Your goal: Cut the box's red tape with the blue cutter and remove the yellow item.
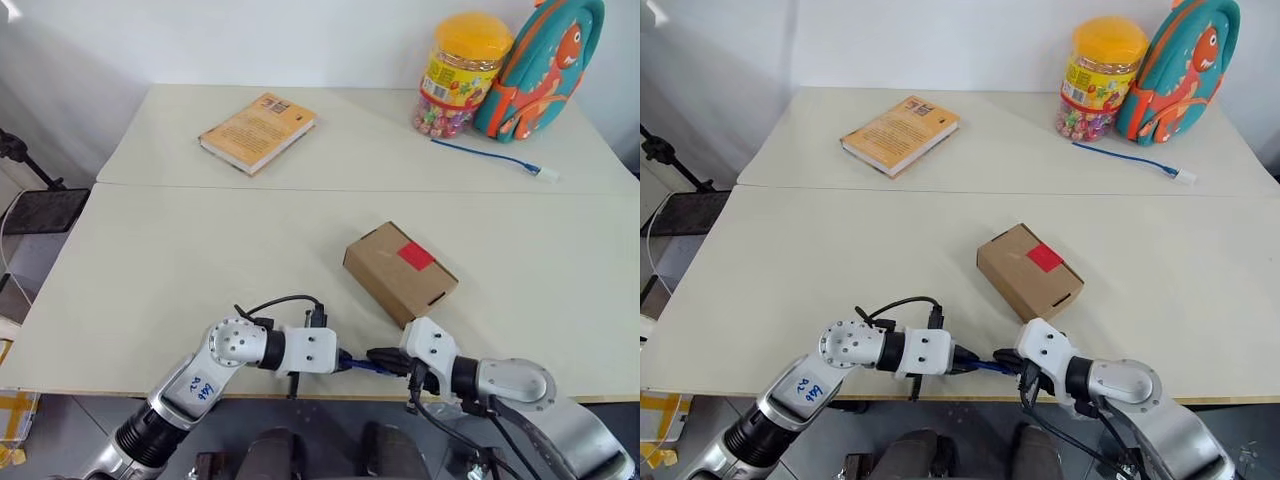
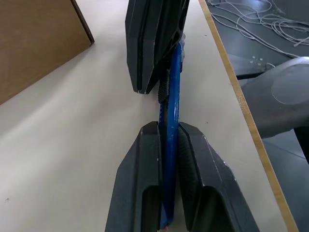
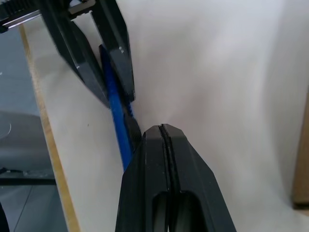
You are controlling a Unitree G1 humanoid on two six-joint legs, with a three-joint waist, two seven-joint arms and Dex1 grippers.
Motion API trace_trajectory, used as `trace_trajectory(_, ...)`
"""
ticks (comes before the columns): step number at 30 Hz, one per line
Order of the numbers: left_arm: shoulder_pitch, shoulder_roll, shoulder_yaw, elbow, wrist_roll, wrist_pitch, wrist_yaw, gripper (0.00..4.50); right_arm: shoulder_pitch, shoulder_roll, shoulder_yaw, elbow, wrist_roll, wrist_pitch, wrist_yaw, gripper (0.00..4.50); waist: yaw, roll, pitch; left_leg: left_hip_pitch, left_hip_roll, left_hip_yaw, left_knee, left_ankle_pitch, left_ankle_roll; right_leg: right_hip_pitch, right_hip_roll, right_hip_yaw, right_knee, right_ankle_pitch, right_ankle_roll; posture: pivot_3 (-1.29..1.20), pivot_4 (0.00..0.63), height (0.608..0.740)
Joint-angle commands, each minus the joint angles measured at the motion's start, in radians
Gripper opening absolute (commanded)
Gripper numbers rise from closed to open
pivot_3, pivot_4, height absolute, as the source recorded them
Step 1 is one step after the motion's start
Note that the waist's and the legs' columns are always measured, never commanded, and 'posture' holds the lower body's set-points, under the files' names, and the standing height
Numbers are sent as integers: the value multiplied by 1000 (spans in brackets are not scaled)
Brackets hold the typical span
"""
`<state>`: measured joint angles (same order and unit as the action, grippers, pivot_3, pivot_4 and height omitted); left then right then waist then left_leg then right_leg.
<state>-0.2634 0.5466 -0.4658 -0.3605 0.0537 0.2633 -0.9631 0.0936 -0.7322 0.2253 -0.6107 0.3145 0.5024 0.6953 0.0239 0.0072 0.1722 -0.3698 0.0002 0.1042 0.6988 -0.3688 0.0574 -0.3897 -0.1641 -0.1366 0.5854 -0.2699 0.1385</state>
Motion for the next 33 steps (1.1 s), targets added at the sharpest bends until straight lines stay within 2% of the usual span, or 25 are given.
trace_trajectory(1, 31, 31, -37, 1, 10, 28, -31, 463, 28, 3, 16, 4, 0, -15, 32, 31, 0, 0, 0, 0, 0, 0, 0, 0, 0, 0, 0, 0, 0, 0, 0, 0, 150, 740)
trace_trajectory(4, 37, 35, -36, -2, -14, 75, -39, 463, 33, 0, 3, 7, -3, -27, 36, 31, 0, 0, 0, 0, 1, 0, 0, 0, 0, 0, 1, 0, 0, 0, 0, 0, 150, 740)
trace_trajectory(7, 35, 21, -34, -1, -35, 117, -33, 1135, 40, 4, -10, 9, -5, -39, 30, 0, 0, 0, 0, 0, 1, 0, 0, 0, 0, 0, 1, 0, 0, 0, 0, 0, 150, 740)
trace_trajectory(11, 22, 28, -37, 7, -31, 90, -35, 2276, 44, 0, -19, 10, -4, -49, 33, 0, 1, 0, 0, 0, 1, 0, 0, 0, 0, 0, 1, 0, 0, 0, 0, 0, 150, 740)
trace_trajectory(17, 21, 27, -9, 8, -75, 141, -38, 2276, 65, -4, -42, -5, 16, -56, 51, 0, 2, 0, 0, 0, 1, 0, 0, 0, 0, 0, 1, 0, 0, 0, 0, 0, 150, 740)
trace_trajectory(22, 21, 31, 13, -21, -155, 232, -64, 2276, 117, -17, -112, -43, 59, -99, 92, 0, 2, 0, 0, 0, 1, 0, 0, 0, 0, 0, 1, 0, 0, 0, 0, 0, 150, 740)
trace_trajectory(33, 25, 75, -12, -10, -140, 238, -58, 2276, 131, 6, -162, -35, 62, -160, 98, 0, 0, 0, 0, 0, 2, 2, 0, 1, -2, -1, 2, 1, 1, 0, 0, 0, 150, 740)
